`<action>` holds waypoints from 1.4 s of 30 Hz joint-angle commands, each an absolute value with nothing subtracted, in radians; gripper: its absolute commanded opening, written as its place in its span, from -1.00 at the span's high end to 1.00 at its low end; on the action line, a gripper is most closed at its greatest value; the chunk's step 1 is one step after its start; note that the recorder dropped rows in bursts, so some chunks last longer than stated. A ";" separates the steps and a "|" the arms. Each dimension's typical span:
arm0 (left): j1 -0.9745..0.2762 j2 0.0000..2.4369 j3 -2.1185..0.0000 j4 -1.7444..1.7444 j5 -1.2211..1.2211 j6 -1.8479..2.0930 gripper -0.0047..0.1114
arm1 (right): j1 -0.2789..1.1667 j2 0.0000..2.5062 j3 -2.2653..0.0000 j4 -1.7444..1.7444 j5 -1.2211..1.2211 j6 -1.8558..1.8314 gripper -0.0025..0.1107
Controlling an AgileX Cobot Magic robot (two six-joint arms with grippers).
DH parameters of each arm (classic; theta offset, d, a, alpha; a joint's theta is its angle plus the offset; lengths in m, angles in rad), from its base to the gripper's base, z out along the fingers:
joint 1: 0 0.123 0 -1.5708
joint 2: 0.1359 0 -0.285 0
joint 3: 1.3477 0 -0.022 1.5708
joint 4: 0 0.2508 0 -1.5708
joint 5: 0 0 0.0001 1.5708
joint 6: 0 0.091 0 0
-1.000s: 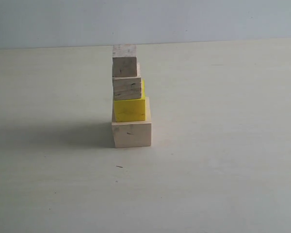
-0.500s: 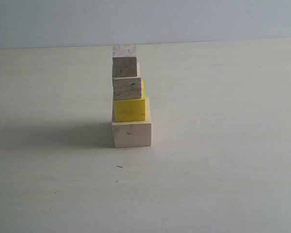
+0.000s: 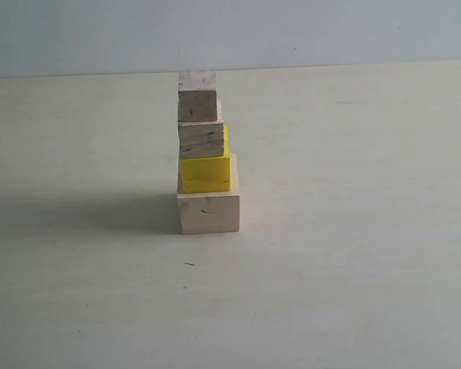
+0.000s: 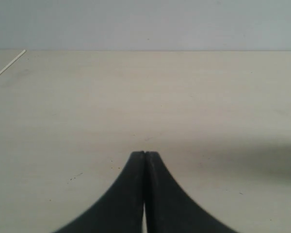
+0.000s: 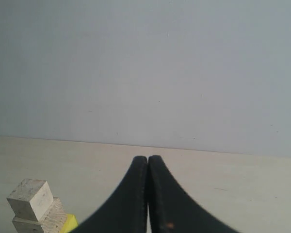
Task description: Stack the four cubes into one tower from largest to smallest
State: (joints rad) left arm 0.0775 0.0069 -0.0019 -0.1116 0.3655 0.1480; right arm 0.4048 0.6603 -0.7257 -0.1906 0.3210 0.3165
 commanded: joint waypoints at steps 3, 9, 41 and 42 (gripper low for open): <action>0.079 0.000 0.000 -0.118 0.360 0.151 0.92 | 0.402 0.654 -0.722 -0.214 0.309 0.309 0.96; 0.079 0.000 0.000 -0.118 0.360 0.151 0.92 | 0.209 0.605 -0.704 -0.315 0.463 0.317 0.96; 0.079 0.000 0.000 -0.118 0.360 0.151 0.92 | 0.035 0.103 0.000 -0.105 0.131 0.216 0.96; 0.079 0.000 0.000 -0.118 0.360 0.151 0.92 | 0.035 0.103 0.000 -0.105 0.131 0.205 0.96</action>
State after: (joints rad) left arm 0.0775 0.0069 -0.0019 -0.1116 0.3655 0.1480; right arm 0.0335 0.1072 -0.0041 -0.1261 0.1191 0.2556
